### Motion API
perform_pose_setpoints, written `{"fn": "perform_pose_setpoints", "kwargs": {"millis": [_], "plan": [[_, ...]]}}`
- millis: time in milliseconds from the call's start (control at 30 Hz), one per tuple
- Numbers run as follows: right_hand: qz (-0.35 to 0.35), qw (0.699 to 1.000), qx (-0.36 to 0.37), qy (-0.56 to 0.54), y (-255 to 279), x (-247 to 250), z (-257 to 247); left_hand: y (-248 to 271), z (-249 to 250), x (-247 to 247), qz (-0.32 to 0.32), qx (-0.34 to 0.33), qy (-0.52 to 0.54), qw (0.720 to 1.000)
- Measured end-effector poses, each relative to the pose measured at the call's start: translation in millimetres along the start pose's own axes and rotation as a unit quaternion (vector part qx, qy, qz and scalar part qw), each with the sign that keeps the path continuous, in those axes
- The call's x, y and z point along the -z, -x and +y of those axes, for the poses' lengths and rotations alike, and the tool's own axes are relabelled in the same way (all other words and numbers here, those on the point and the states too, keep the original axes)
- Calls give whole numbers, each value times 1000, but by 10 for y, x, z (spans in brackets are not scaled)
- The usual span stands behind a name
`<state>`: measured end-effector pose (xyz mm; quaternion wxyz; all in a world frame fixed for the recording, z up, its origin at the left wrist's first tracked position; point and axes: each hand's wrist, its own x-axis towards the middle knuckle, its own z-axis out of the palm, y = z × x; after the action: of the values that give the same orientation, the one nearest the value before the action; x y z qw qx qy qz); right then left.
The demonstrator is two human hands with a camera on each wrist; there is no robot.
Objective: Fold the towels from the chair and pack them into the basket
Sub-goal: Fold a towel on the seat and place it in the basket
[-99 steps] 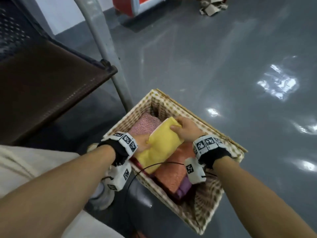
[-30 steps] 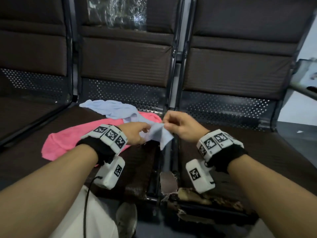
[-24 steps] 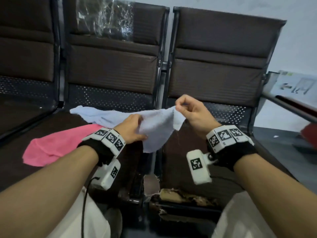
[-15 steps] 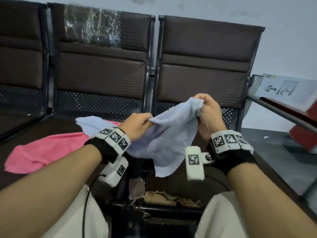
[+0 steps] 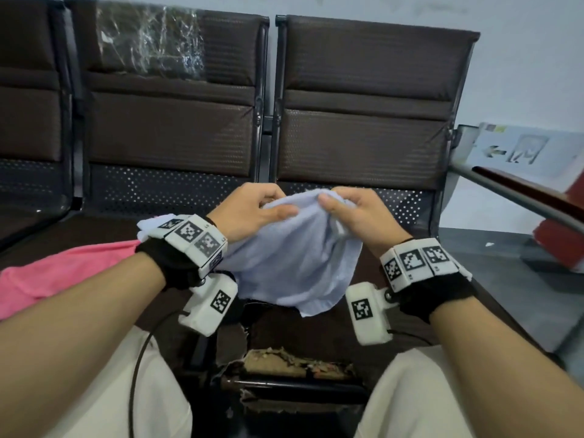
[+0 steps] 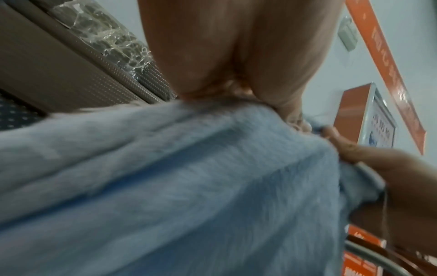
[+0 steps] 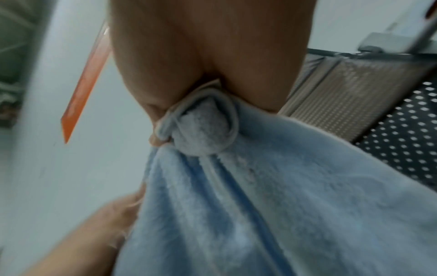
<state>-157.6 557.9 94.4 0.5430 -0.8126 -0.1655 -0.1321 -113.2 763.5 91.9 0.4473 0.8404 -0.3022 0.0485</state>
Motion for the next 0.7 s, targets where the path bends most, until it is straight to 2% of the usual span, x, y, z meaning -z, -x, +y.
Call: {"fn": "perform_pose_setpoints", "kwargs": {"millis": [133, 233, 300, 367, 467, 567, 633, 700], "plan": [[148, 979, -50, -134, 15, 161, 11, 85, -190, -66, 4, 1, -172, 985], [301, 926, -74, -215, 20, 328, 15, 138, -367, 7, -1, 52, -228, 972], [378, 898, -86, -208, 26, 440, 67, 172, -452, 82, -9, 95, -245, 965], [415, 891, -93, -161, 42, 482, 143, 190, -489, 126, -17, 117, -256, 959], [391, 912, -106, -66, 58, 405, 225, 179, -384, 98, -54, 88, -202, 974], [310, 944, -115, 21, 62, 249, 224, 165, -143, 76, -92, 54, -103, 989], [241, 965, -104, 27, 89, 117, 169, 141, -23, 56, -80, 62, -16, 995], [136, 988, -74, 7, 135, -7, 104, 114, 65, 48, -32, 102, 66, 992]]}}
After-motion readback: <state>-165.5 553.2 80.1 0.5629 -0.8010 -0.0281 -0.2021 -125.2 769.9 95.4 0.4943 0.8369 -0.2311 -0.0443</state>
